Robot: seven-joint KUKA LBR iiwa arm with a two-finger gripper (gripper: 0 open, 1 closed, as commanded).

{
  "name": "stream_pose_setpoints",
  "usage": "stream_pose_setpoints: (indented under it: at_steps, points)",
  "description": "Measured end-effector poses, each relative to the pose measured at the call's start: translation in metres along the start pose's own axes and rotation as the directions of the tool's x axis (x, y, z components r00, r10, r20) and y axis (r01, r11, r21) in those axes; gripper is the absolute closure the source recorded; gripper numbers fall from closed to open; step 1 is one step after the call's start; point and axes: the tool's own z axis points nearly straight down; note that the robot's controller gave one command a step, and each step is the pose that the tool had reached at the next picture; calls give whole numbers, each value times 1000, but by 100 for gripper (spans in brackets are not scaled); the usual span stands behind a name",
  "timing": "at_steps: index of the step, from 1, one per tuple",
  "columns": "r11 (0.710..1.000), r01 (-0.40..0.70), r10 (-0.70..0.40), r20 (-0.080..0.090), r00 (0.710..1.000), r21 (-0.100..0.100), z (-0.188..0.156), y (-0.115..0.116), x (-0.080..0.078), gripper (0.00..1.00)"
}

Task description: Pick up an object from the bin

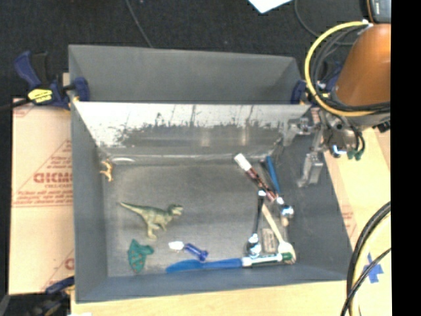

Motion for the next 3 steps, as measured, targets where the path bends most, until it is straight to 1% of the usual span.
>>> stream_pose_setpoints:
  at_steps: [1, 2, 3]
  points:
    - [1000, 0, 0, 0, 1000, 0, 0, 0, 0, 0]
    - [997, -75, 75, 8, 997, 0, 13, 4, -14, 0]
    - [1000, -12, 12, 9, 1000, 3, 8, -1, -20, 0]
